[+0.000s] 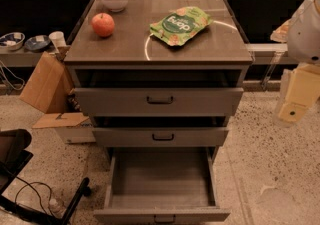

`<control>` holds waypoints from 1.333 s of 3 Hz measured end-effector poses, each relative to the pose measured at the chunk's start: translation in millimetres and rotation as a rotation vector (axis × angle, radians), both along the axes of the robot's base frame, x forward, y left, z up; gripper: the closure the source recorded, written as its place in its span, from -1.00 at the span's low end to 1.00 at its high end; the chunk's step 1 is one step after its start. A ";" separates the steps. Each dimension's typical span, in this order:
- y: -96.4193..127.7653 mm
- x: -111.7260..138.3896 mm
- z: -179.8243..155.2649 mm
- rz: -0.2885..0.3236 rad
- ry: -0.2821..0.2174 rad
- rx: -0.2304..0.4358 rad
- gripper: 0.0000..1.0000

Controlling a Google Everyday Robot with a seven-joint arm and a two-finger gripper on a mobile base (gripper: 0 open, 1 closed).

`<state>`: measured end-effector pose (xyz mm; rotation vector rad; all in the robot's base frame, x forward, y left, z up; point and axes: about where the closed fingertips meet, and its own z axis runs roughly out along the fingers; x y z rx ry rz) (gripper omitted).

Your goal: Close bottom drawer

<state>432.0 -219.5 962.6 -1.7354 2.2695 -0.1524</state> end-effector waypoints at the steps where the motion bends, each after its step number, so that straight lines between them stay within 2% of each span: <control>1: -15.5 -20.2 -38.3 -0.041 0.030 -0.100 -1.00; 2: -32.4 -43.2 -88.0 -0.077 0.059 -0.174 -1.00; 3: -47.3 -57.5 -152.5 -0.054 0.066 -0.265 -1.00; 4: -58.5 -75.7 -229.2 -0.056 0.111 -0.317 -1.00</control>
Offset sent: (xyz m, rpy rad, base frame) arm -0.0918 -0.0629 -0.2022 -0.2942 0.1740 -0.1288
